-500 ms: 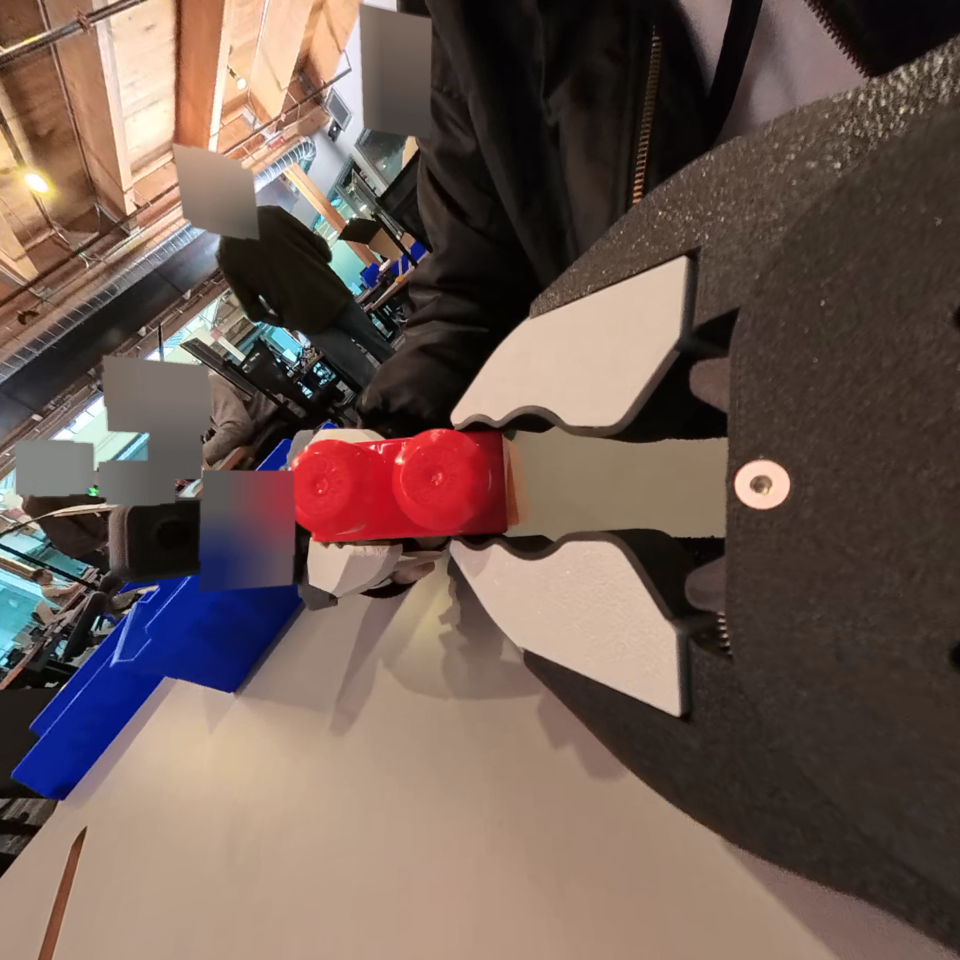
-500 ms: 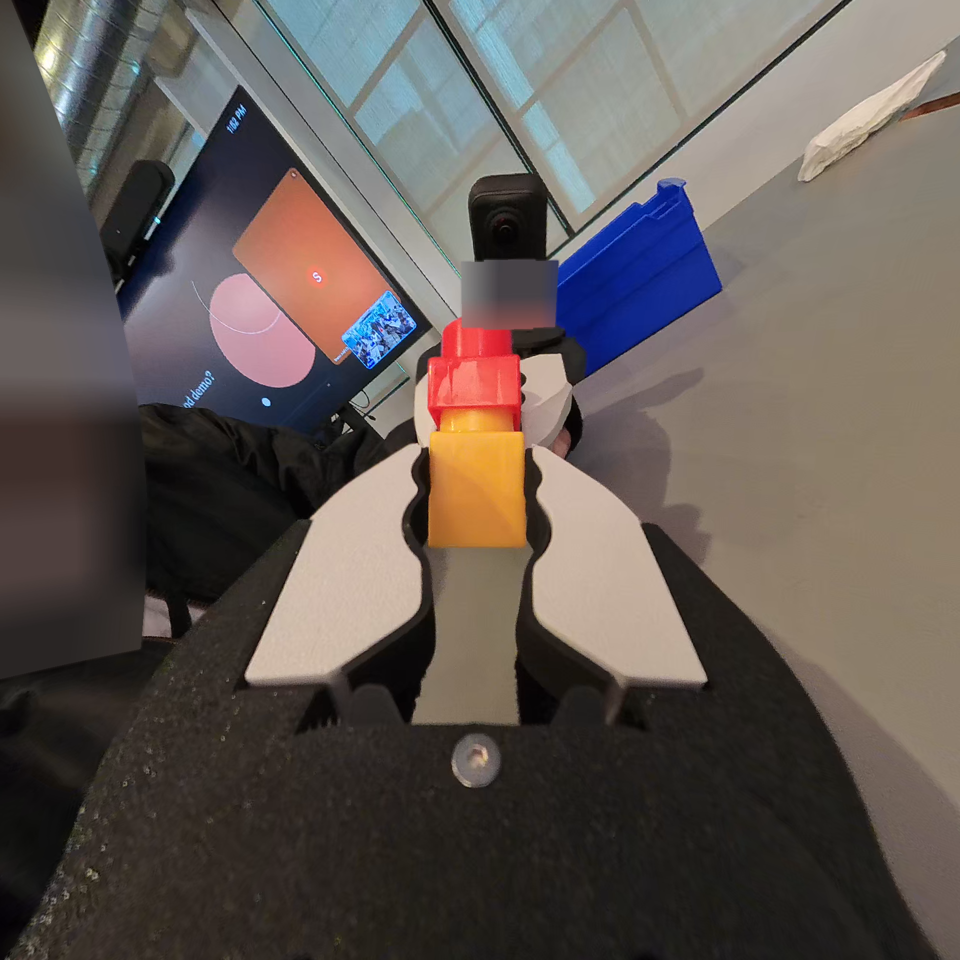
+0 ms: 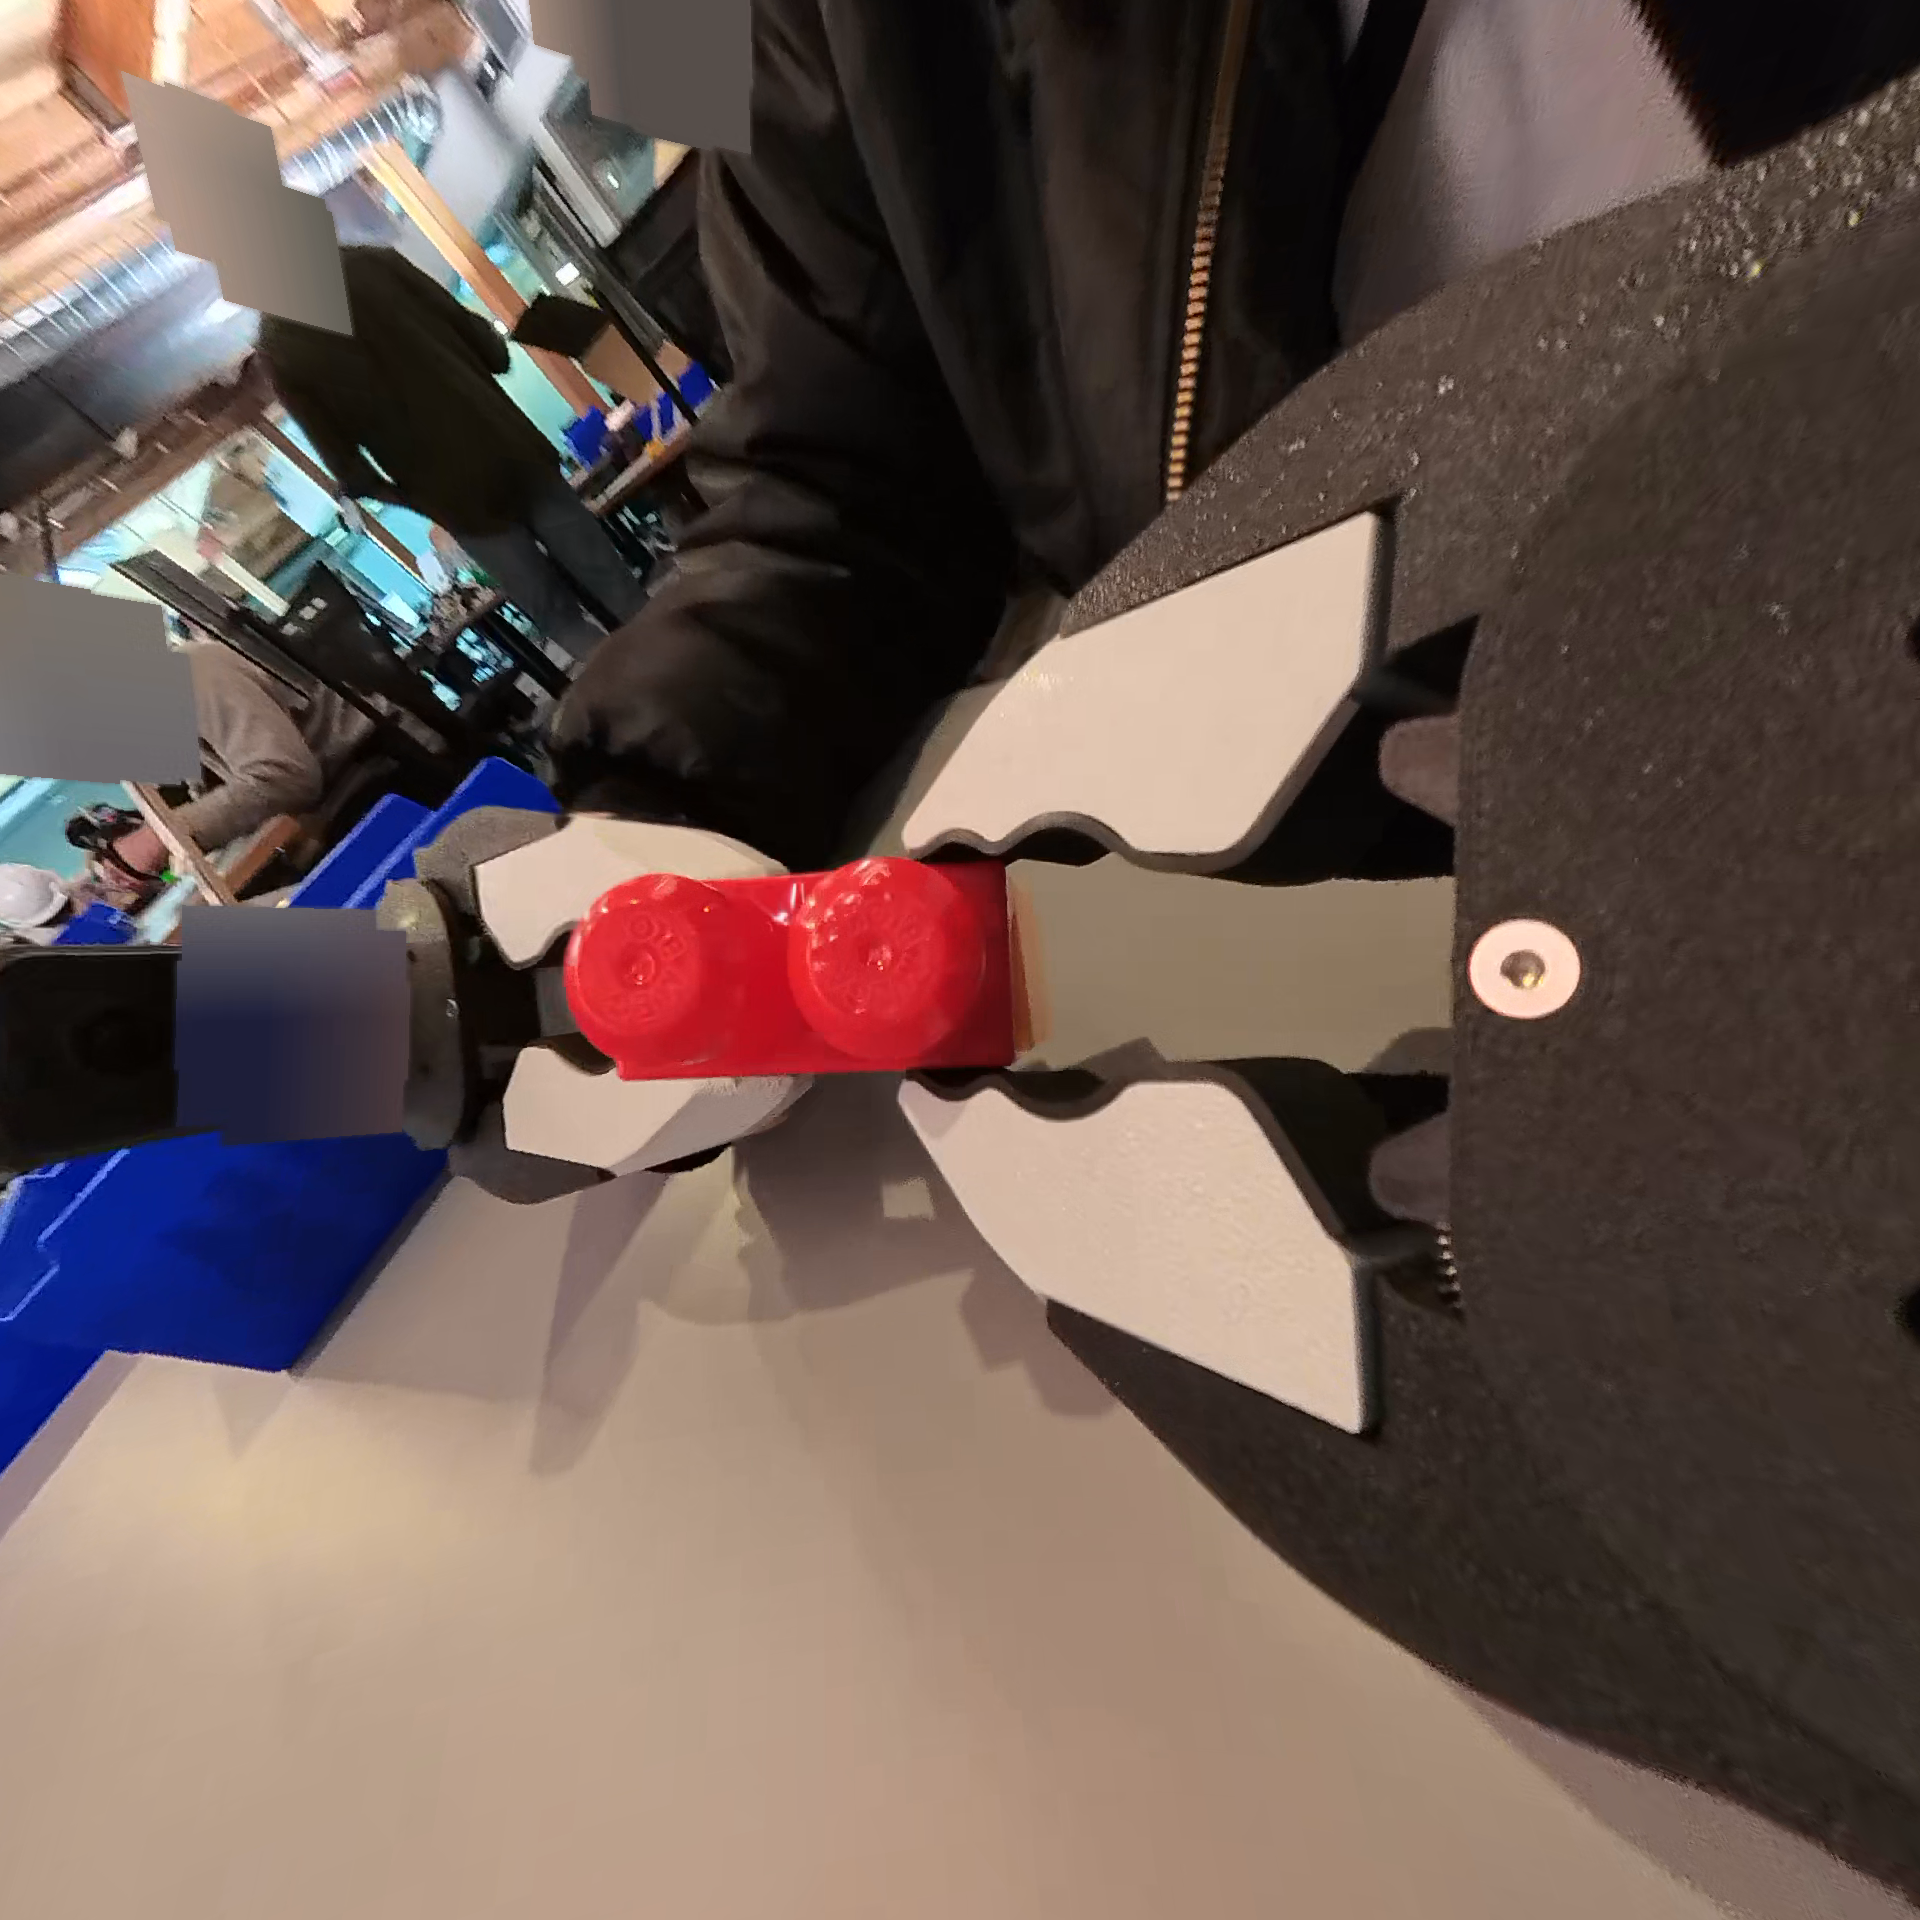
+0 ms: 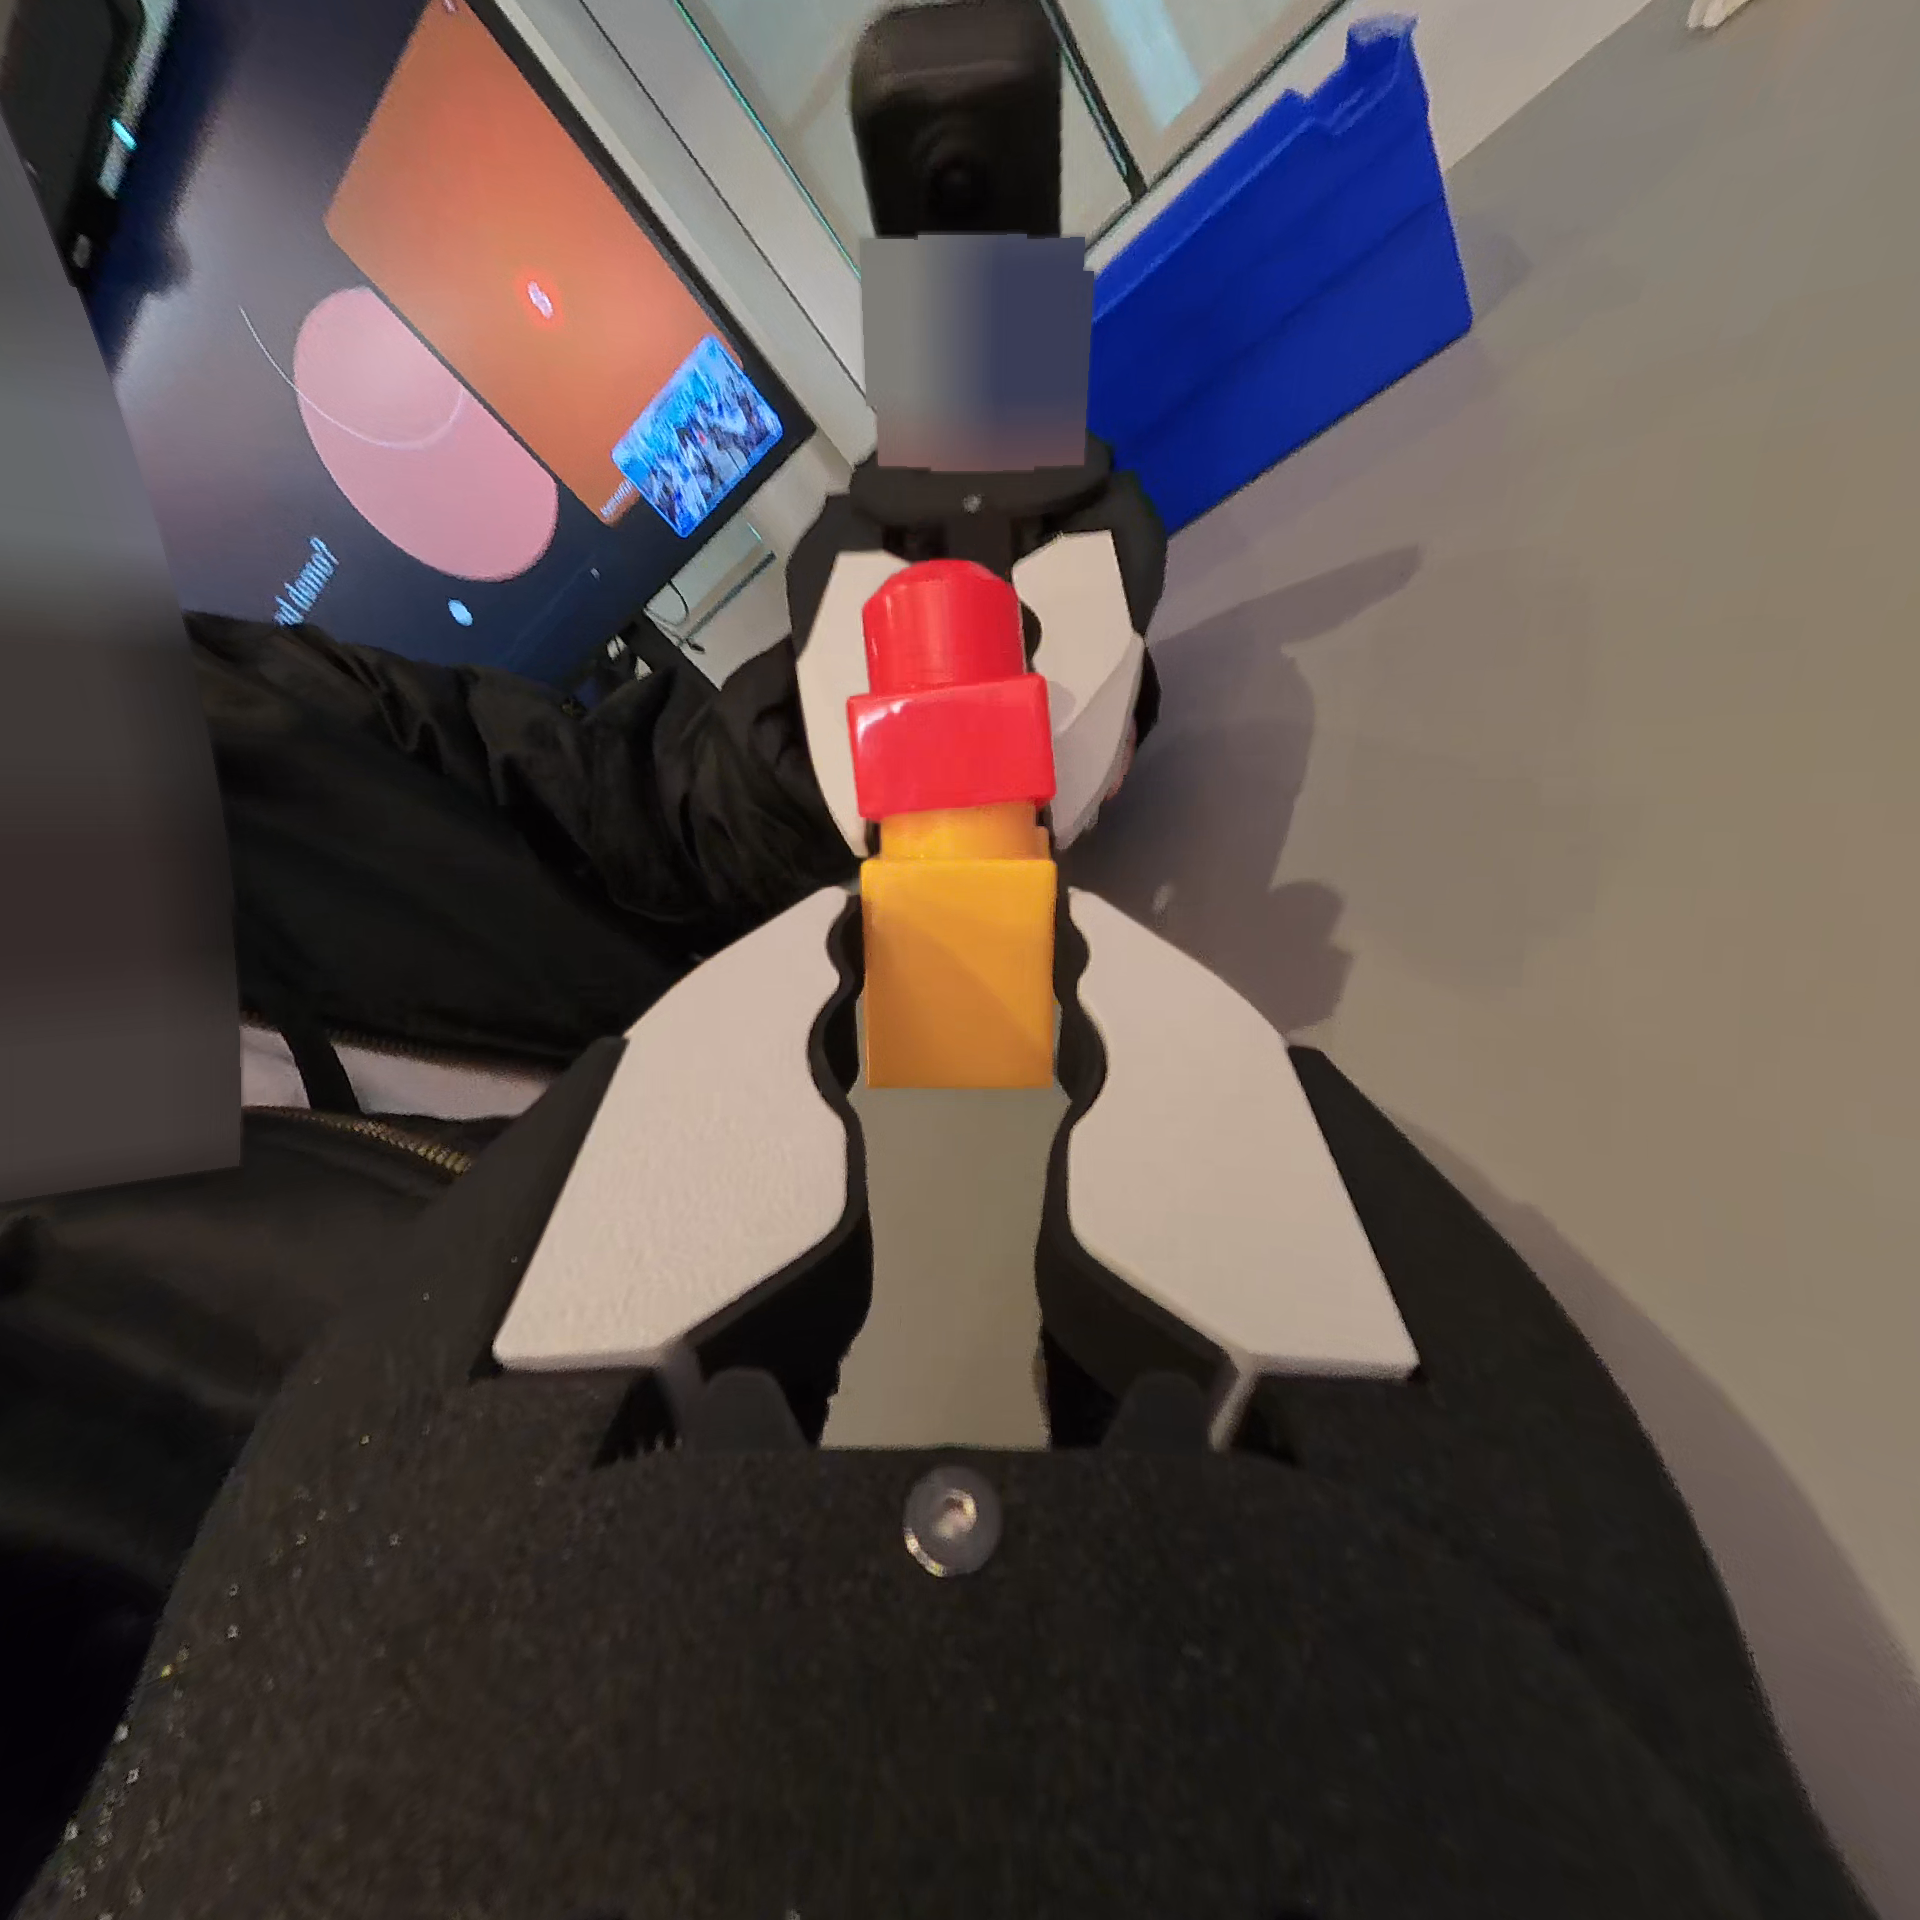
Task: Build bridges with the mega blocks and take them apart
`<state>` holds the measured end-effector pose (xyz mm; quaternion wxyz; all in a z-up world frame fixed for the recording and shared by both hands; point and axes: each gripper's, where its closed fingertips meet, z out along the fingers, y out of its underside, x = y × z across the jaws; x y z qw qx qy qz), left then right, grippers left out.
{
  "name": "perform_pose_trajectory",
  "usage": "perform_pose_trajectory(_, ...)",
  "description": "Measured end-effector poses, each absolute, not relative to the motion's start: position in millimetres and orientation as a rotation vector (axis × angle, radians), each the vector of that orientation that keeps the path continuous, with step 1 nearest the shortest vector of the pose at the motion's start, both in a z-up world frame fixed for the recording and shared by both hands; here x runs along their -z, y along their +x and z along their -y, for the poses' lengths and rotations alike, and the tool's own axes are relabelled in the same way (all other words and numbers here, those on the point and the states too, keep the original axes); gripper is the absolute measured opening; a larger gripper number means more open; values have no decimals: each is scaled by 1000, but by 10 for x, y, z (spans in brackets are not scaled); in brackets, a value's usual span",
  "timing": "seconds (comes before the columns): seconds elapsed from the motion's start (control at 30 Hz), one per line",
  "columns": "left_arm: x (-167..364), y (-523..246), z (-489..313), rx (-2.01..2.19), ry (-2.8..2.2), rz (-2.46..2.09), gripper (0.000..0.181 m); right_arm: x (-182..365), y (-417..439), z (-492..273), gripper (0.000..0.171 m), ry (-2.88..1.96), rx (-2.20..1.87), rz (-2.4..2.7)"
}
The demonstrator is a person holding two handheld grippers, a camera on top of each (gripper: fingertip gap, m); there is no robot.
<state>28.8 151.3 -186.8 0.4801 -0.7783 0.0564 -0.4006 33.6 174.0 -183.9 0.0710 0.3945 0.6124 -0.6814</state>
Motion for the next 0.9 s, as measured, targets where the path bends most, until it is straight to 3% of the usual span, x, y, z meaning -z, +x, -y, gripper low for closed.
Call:
perform_pose_trajectory(0.27,1995,376,-1503,934,-1974,-200,37,1998,417,-1801,35,1220,1942,-1969)
perform_pose_trajectory(0.57,1685,375,-1474,1109,-1803,-113,36,1646,379,-1743,34,1170,2132,-1765)
perform_pose_trajectory(0.9,1821,445,-1504,1116,-1856,-110,36,1623,349,-1796,34,1262,2124,-1795)
